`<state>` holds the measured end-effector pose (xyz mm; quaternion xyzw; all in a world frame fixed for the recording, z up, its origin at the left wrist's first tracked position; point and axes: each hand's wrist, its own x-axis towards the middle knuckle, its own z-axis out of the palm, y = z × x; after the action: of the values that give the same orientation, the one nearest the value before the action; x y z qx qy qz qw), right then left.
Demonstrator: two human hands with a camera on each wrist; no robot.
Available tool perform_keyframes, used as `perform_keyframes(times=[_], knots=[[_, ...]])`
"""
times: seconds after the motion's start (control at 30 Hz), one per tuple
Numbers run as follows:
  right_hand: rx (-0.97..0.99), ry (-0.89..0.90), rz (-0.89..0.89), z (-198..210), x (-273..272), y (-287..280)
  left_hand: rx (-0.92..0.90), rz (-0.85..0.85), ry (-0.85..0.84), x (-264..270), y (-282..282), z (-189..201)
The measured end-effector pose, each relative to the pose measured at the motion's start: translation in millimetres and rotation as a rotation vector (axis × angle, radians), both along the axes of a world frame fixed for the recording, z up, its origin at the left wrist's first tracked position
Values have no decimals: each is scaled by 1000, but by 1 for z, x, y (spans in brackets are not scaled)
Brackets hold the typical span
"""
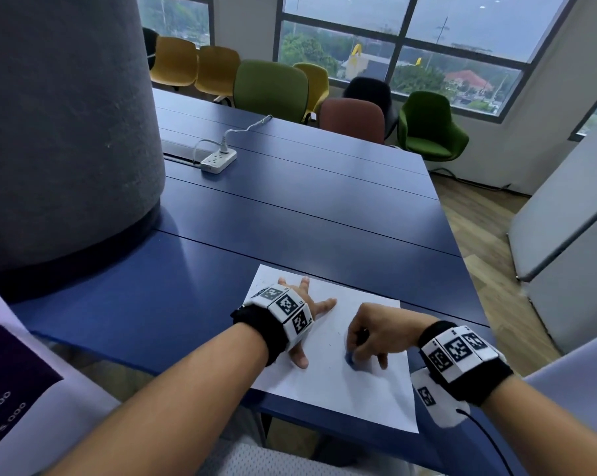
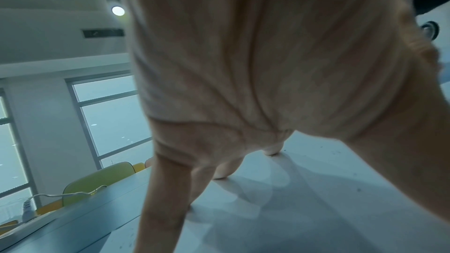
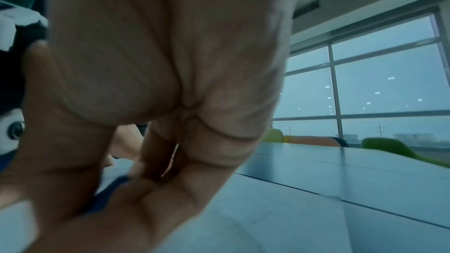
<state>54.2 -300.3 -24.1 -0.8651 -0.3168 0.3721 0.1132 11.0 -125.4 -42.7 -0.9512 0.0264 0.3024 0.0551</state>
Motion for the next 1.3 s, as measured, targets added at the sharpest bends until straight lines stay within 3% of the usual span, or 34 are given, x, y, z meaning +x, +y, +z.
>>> perform_keyframes(times=[0.1,0.27,0.4,0.57,0.7,0.8,0.97,1.1,1.3], knots=[[128,-140,-124,-4,2,0,-12,4,7,1,0,-1],[-28,50,9,4,-9,-5,-12,12,7,1,0,0],[122,-103,-136,-4,-5,-8,-16,-8,-9,1,2,-2],[40,110,-38,-2,-16,-13,-3,-3,-8,1,1,-1],[152,-31,-159,-6,-11,-12,-7,-5,-10,1,1,-1],[26,22,-46,-2,-15,-13,-20,14,0,0,1,0],[107,-17,-140,-2,-14,-11,-12,5,-13,0,1,-1],[-45,23,-37,3,-21,-15,2,15,-4,-2,0,2],[104,-70,-155,-3,-13,-17,9,-23,-16,0,-1,16]])
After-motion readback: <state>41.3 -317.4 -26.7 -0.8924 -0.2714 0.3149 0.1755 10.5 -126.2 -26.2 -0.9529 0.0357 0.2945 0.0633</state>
